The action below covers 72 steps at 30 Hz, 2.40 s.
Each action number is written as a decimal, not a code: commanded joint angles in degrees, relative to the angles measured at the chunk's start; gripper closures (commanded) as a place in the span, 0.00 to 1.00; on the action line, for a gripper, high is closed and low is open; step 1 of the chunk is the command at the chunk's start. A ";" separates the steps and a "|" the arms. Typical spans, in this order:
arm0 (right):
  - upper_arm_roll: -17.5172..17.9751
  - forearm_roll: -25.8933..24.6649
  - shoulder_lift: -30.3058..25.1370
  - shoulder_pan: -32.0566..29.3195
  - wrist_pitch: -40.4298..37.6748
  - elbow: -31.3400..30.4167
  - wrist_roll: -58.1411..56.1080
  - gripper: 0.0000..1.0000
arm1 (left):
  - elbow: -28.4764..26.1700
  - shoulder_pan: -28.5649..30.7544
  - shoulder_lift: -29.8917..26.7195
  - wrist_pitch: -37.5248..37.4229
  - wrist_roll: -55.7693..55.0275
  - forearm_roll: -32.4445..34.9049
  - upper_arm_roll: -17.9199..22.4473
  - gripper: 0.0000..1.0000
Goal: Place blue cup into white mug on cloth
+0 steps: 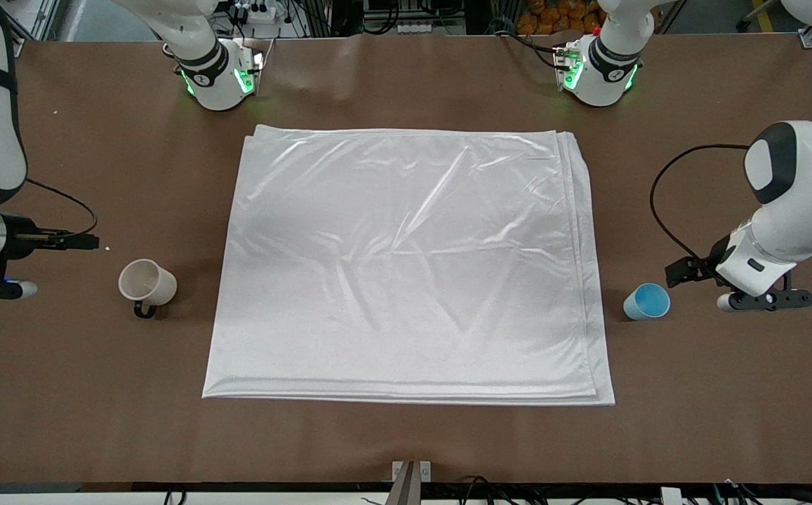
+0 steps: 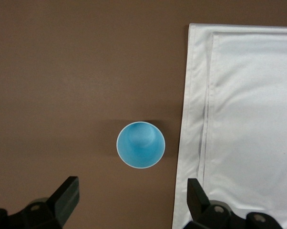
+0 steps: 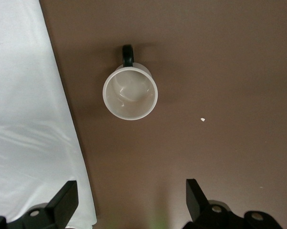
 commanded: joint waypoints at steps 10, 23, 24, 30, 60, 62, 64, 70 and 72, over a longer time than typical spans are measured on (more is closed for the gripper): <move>0.70 -0.37 10.85 -1.60 6.50 2.94 -0.12 0.00 | -1.01 0.50 4.82 4.50 0.24 5.70 -0.19 0.00; 0.70 -0.02 15.52 -1.34 9.48 2.94 0.14 0.02 | -2.76 3.84 10.53 12.23 0.15 7.12 -0.37 0.00; 0.70 0.07 15.69 -1.34 9.75 2.94 0.14 0.03 | -3.29 3.75 10.62 12.93 0.06 7.03 -0.37 0.00; 0.70 0.07 16.40 -1.25 10.54 2.94 0.23 0.06 | -4.18 3.93 11.76 14.26 -0.03 7.03 -0.37 0.00; 0.79 0.24 19.47 -0.37 17.49 2.94 3.57 0.13 | -4.17 4.63 14.49 17.16 0.33 7.21 -0.28 1.00; 0.79 0.16 19.56 -0.46 17.75 2.86 3.57 0.15 | -4.09 4.72 14.31 17.07 0.33 7.21 -0.28 1.00; 0.70 0.24 19.74 -0.46 18.62 2.86 3.57 0.16 | -4.09 4.72 14.22 17.07 0.33 7.21 -0.28 1.00; 0.78 0.33 20.00 -0.46 19.24 2.86 3.57 0.23 | -3.91 4.63 13.69 16.72 0.41 7.21 -0.28 1.00; 0.79 0.33 20.18 -0.46 19.33 2.77 3.57 0.25 | -3.74 4.63 13.52 16.63 0.59 7.21 -0.37 1.00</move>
